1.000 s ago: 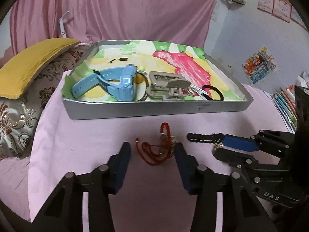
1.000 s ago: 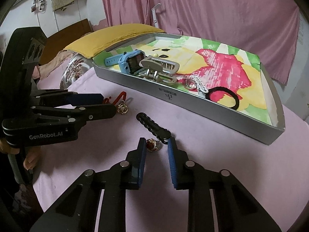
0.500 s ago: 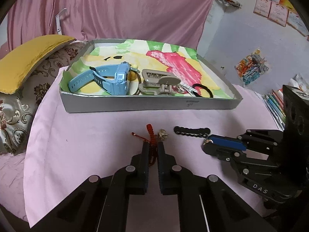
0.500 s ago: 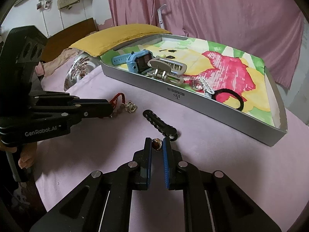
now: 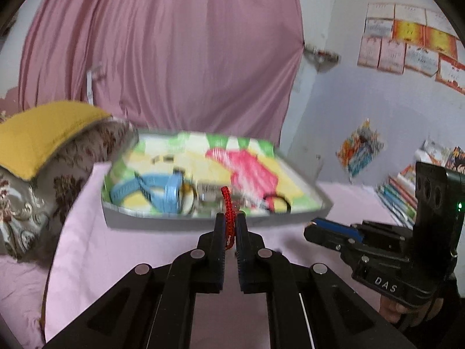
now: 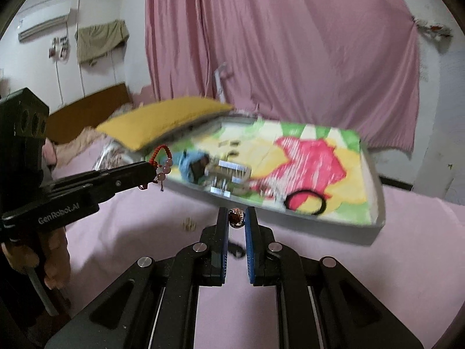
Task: Organize jewelry
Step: 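Carry the ring and red beads into the tray while both tools open to release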
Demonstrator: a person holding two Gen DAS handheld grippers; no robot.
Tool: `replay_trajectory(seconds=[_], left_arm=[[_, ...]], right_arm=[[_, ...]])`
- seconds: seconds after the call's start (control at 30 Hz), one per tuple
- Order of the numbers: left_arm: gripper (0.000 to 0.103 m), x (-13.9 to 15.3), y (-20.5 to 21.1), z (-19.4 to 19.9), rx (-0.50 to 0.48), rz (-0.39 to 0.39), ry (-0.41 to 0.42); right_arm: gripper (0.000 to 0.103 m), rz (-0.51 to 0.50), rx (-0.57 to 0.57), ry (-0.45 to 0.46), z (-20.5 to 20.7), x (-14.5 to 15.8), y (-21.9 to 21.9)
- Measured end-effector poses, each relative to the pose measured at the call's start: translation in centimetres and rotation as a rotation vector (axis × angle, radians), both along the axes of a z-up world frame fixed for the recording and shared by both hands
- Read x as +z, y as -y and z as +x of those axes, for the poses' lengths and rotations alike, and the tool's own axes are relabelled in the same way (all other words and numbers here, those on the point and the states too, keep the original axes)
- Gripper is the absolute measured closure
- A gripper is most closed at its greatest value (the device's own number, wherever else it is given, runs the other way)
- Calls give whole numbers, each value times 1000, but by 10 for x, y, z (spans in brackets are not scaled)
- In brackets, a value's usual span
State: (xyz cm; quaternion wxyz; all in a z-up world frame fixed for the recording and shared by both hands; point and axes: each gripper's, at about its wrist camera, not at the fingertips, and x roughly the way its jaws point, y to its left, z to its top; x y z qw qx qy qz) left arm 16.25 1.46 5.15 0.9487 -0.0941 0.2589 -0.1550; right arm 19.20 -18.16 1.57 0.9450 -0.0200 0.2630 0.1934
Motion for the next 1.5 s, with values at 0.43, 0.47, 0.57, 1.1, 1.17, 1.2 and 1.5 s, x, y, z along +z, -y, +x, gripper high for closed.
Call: replay_trajectory(seconds=[0.43, 0.47, 0.57, 1.1, 1.17, 1.2, 1.5], left_arm=[[97, 41, 13, 14, 98, 60, 303], [97, 43, 14, 17, 98, 64, 310], [97, 45, 15, 25, 98, 60, 314], [97, 22, 22, 75, 121, 113, 157], [97, 18, 22, 80, 123, 119, 123], [97, 16, 21, 83, 124, 122, 105], [97, -4, 16, 102, 142, 165, -62]], right_arm=[[93, -18, -84, 274, 11, 37, -2], [93, -23, -89, 284, 14, 39, -2], [93, -28, -102, 303, 21, 41, -1], [93, -28, -132, 149, 81, 12, 6], [93, -20, -130, 111, 90, 6, 8], [93, -19, -129, 93, 93, 3, 8], [93, -24, -101, -63, 113, -18, 7]])
